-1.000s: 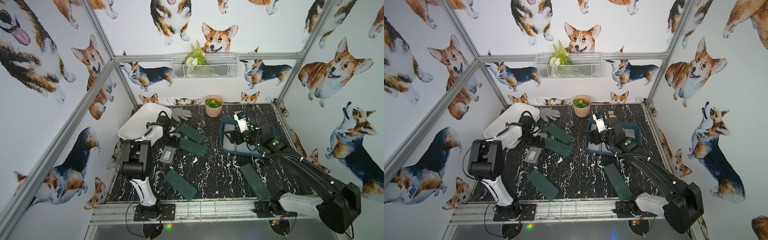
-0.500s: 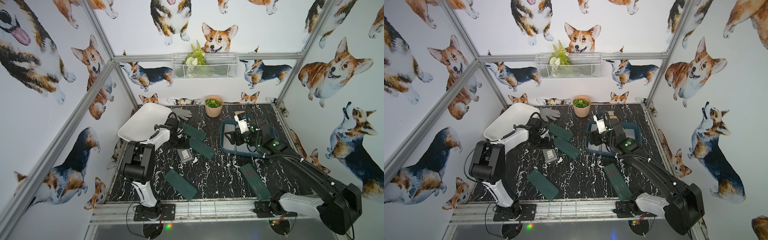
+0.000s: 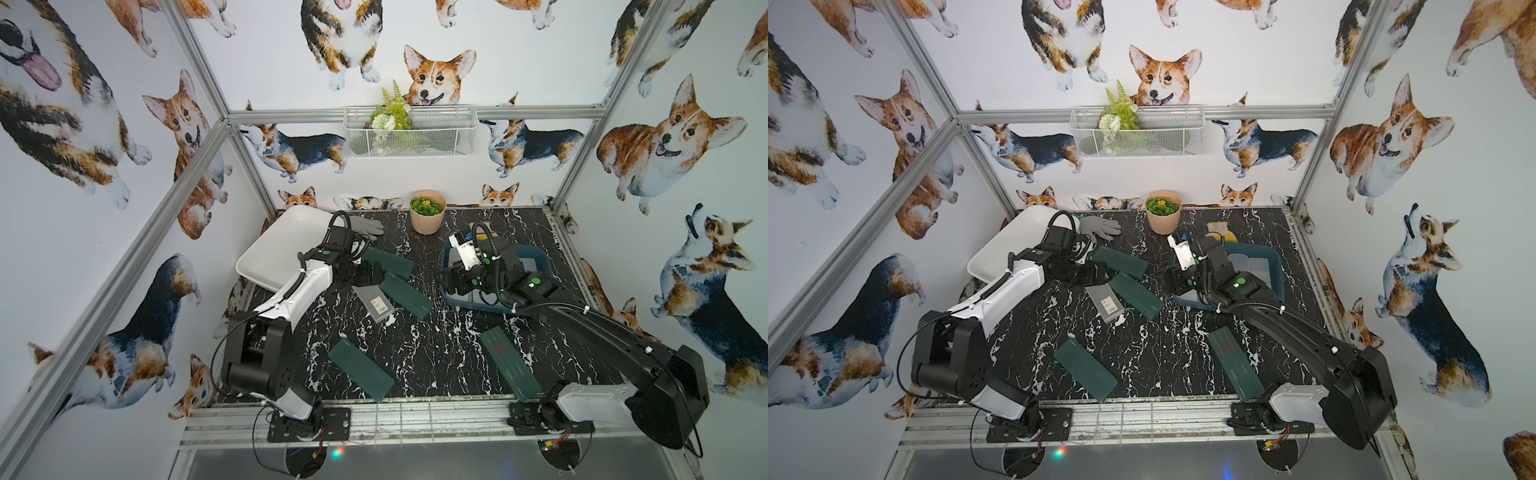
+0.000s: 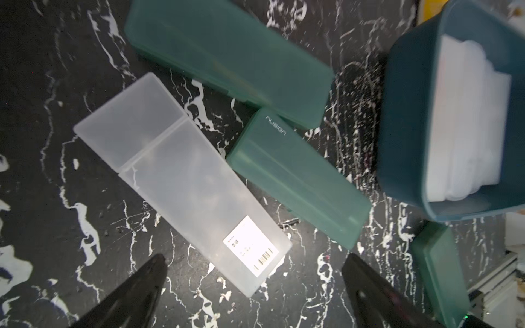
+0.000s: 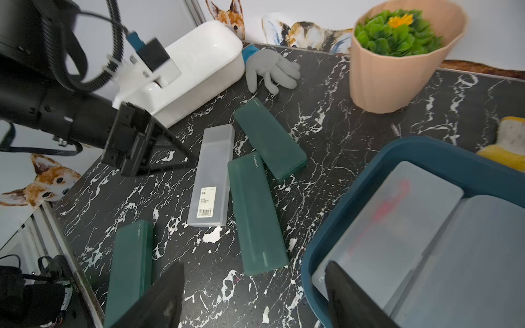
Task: Place the pencil cases by color into the storage box
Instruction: Pick up the pencil case from the center of the board.
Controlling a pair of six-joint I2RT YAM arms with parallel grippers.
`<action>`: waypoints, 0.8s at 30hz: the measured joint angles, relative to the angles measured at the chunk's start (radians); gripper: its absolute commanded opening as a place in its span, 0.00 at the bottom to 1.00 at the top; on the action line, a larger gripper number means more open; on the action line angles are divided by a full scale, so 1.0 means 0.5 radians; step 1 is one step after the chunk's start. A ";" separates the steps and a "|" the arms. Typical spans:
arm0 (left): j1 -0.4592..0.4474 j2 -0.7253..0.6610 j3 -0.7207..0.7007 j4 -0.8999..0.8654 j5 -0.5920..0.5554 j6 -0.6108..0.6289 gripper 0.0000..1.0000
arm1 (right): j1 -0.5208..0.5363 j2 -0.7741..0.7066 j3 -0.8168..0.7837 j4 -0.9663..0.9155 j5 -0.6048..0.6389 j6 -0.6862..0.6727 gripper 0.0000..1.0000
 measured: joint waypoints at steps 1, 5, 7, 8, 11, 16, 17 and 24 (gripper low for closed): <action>0.006 -0.052 0.000 0.006 0.001 -0.032 1.00 | 0.025 0.040 0.018 -0.001 -0.001 -0.002 0.78; 0.049 -0.240 0.008 0.021 -0.004 -0.182 1.00 | 0.110 0.200 0.086 -0.015 -0.011 -0.024 0.78; 0.090 -0.352 0.002 0.019 -0.017 -0.285 1.00 | 0.153 0.332 0.155 -0.021 -0.018 -0.042 0.79; 0.108 -0.404 -0.005 0.025 -0.028 -0.332 1.00 | 0.176 0.406 0.192 -0.024 -0.026 -0.053 0.79; 0.141 -0.574 -0.051 0.033 -0.073 -0.476 1.00 | 0.254 0.625 0.340 -0.059 -0.040 -0.099 0.79; 0.160 -0.861 -0.092 -0.010 -0.206 -0.707 1.00 | 0.377 0.996 0.630 -0.121 -0.037 -0.137 0.79; 0.164 -0.883 -0.083 -0.034 -0.228 -0.733 1.00 | 0.395 1.057 0.675 -0.137 -0.030 -0.137 0.79; 0.168 -0.936 0.016 -0.243 -0.452 -0.809 1.00 | 0.511 1.367 0.942 -0.257 0.114 -0.066 0.79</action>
